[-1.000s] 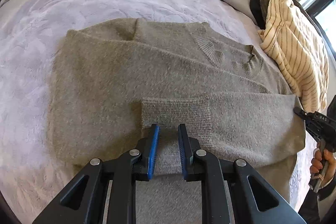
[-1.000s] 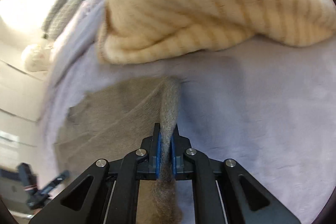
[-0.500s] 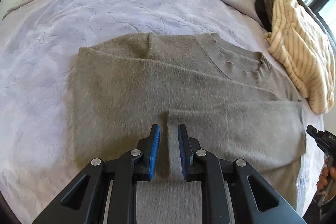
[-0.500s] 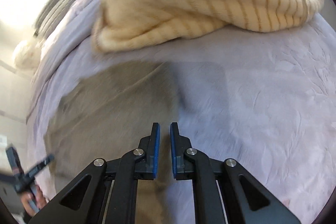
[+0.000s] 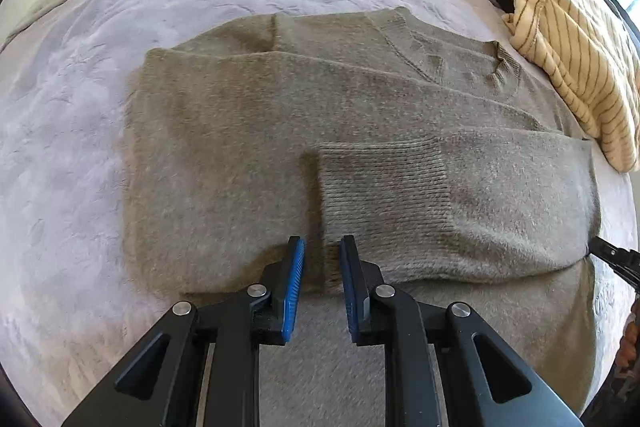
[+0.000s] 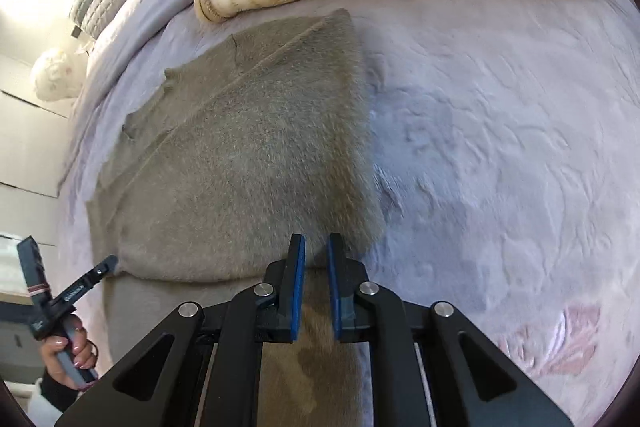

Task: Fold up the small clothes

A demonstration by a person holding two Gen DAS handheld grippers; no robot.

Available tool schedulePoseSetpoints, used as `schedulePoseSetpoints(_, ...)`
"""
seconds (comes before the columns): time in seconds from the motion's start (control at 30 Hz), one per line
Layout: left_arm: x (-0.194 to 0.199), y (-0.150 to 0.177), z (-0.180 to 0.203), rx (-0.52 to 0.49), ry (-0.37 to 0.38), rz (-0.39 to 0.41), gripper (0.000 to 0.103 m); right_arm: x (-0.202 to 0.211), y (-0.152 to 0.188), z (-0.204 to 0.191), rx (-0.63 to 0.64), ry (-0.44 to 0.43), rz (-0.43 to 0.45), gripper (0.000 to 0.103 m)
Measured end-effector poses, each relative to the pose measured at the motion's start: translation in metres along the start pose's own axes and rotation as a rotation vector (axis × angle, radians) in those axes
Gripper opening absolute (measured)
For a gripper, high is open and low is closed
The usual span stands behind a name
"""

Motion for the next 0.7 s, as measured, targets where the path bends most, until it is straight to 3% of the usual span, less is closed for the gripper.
schedulePoseSetpoints(0.1, 0.007, 0.003, -0.003, 0.004, -0.031, 0.007, 0.021, 0.011, 0.009, -0.001, 0.018, 0.029, 0.010, 0.015)
schedulePoseSetpoints(0.53, 0.026, 0.029, -0.003, 0.035, -0.065, -0.048, 0.021, 0.014, 0.042, -0.029, 0.003, 0.008, -0.059, 0.016)
schedulePoseSetpoints(0.67, 0.035, 0.038, -0.003, 0.024, -0.090, -0.062, 0.021, 0.018, 0.049, -0.038, 0.002, 0.004, -0.071, 0.037)
schedulePoseSetpoints(0.7, 0.037, 0.040, -0.002, 0.026, -0.094, -0.064, 0.021, 0.020, 0.051, -0.040, 0.005, 0.002, -0.072, 0.037)
Point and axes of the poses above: each gripper's, at about its wrist camera, not at the fingertips, and x roughly against the way its jaws point, z to its right, y to its underside, the point moved 3 cm from there along -x, roughly the way its jaws point, and after that the axes turned 6 degrees about y, right-handed, at the moved point
